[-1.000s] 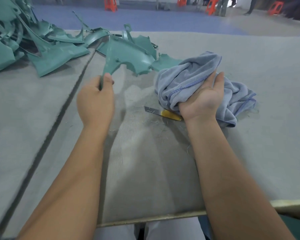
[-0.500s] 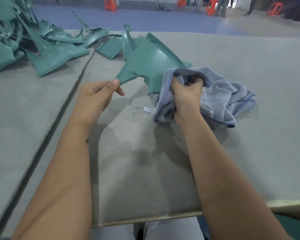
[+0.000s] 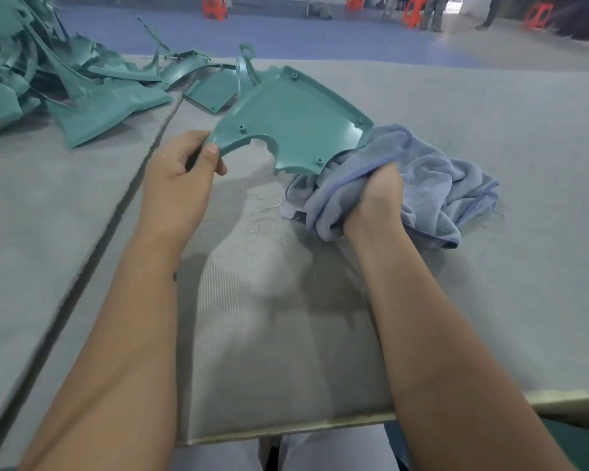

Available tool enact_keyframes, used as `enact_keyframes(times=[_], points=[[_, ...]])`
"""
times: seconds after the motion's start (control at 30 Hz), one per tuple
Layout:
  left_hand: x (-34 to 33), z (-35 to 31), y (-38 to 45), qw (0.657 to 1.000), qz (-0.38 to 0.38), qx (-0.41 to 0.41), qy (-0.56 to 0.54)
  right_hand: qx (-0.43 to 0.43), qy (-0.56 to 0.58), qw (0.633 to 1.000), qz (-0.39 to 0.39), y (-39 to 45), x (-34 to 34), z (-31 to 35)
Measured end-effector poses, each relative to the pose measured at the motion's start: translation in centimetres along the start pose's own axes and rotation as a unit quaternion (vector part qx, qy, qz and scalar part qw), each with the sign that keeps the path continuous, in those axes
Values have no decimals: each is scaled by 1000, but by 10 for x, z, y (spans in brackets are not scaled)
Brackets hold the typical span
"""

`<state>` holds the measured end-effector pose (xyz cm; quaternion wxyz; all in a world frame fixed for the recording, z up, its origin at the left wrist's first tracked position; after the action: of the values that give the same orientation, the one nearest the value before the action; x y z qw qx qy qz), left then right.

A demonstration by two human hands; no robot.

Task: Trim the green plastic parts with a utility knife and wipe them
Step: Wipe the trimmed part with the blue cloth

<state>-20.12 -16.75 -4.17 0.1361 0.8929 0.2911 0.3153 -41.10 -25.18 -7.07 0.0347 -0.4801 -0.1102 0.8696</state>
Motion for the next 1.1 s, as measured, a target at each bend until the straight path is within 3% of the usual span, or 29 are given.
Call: enact_keyframes(times=[0.03,0.1,0.3,0.43,0.63,0.77,0.83,0.9,1.0,1.1], points=[[3,0,0,1000,-19,5,-9,-16,86,996,22,1,-1,0],[8,1,-2,998,-55,5,-24,22,84,996,5,-2,4,8],[9,0,-6,998,-47,-43,12,64,-163,984,42,-1,5,13],[13,6,-3,984,-90,-24,151,133,-321,934,89,-7,-6,8],[10,-4,-3,944,-178,-60,272,212,-321,922,45,-6,-10,8],[6,-20,-16,927,-254,-120,248,171,-225,957,-60,2,4,11],[-3,-17,-13,970,-187,-89,126,151,-195,967,-68,2,8,11],[-24,-13,-11,998,-47,20,-44,125,-193,972,-54,1,10,5],[-62,-17,-16,946,117,127,-275,73,-209,975,0,-5,1,-11],[-78,-16,-18,914,131,183,-336,76,-239,968,13,-8,-4,-19]])
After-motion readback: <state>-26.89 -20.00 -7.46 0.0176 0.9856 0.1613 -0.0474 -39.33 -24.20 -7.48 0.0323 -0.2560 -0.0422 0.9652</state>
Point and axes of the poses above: each hand's wrist, its own y-axis towards the middle knuckle, its own x-axis out of the back of the hand, z = x × y, the point moved 5 cm from there along y, towards the middle knuckle, and after that the axes turned 14 degrees about y, right-handed, at the moved point
